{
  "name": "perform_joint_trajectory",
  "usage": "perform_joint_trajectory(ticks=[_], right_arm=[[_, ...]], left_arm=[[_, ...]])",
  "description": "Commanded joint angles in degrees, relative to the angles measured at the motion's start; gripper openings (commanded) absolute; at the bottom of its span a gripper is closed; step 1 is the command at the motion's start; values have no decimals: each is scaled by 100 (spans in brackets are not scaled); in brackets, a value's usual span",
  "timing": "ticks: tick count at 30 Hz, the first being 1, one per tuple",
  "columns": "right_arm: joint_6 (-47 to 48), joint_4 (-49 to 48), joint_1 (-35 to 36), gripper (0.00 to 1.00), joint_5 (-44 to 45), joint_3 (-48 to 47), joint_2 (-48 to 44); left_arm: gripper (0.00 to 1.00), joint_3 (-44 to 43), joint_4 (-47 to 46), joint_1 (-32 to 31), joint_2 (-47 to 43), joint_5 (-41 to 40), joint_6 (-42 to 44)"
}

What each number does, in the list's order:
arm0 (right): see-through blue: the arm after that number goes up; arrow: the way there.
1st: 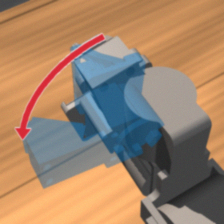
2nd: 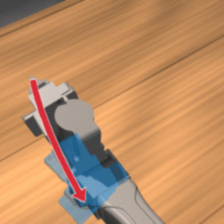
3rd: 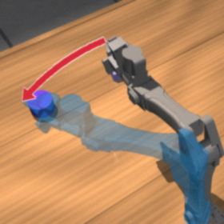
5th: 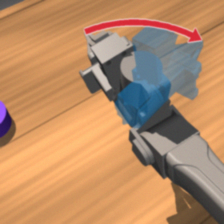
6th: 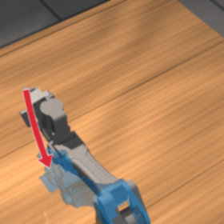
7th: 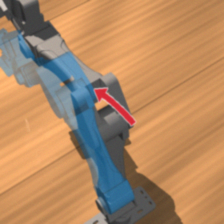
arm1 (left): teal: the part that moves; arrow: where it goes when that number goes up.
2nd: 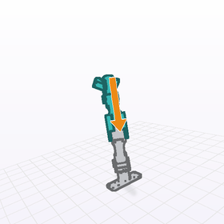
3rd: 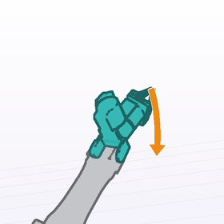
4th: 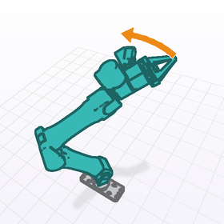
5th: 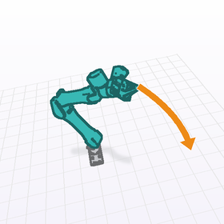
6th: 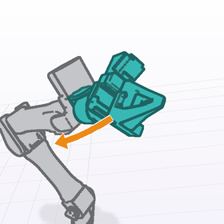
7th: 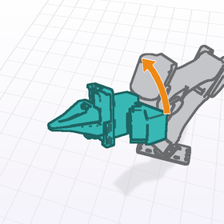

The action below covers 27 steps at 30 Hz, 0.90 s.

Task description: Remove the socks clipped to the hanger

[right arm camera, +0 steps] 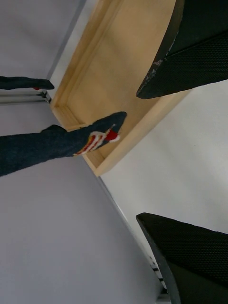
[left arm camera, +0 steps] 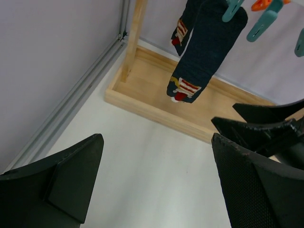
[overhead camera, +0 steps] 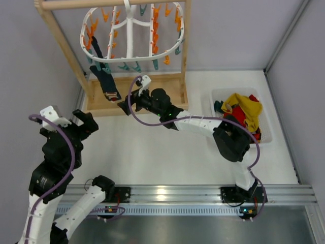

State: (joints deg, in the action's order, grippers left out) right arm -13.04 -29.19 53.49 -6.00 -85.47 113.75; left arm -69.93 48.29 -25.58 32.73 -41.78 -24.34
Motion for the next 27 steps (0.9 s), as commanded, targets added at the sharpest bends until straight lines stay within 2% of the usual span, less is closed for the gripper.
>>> perform_joint_trajectory(ticks=[1, 6, 9, 12, 14, 15, 16, 18, 20, 21, 27], right_arm=[[126, -596, 64, 99, 117, -933, 567], [-59, -483, 91, 97, -384, -2173, 1710], [20, -28, 178, 93, -498, -3567, 2404], [47, 19, 223, 79, -665, -4178, 2985], [-14, -183, 232, 60, -709, -4399, 3196], [-32, -253, 232, 49, -692, -4356, 3223], [-67, -376, 232, 29, -675, -4268, 3162], [-94, -674, 240, 10, -631, -3709, 2883], [-155, -1263, 240, 2, -534, -3128, 2583], [-225, -1447, 240, 0, -508, -2507, 2216], [-489, -2731, 249, 0, -481, -141, 713]], left_arm=[[99, 338, 14, 10, -336, -409, -44], [99, 761, -22, 1, -865, -454, -387], [99, 910, -4, 1, -812, -392, -379], [99, 1086, -13, 1, -864, -322, -545], [99, 1218, -48, 1, -935, -357, -730], [99, 1341, -92, 9, -961, -357, -756], [99, 1377, -92, 1, -996, -357, -774], [99, 1368, -101, 1, -988, -313, -748], [99, 1351, -101, 1, -970, -340, -713], [99, 1290, -101, 1, -936, -305, -669], [99, 711, -83, 1, -347, 301, -458]])
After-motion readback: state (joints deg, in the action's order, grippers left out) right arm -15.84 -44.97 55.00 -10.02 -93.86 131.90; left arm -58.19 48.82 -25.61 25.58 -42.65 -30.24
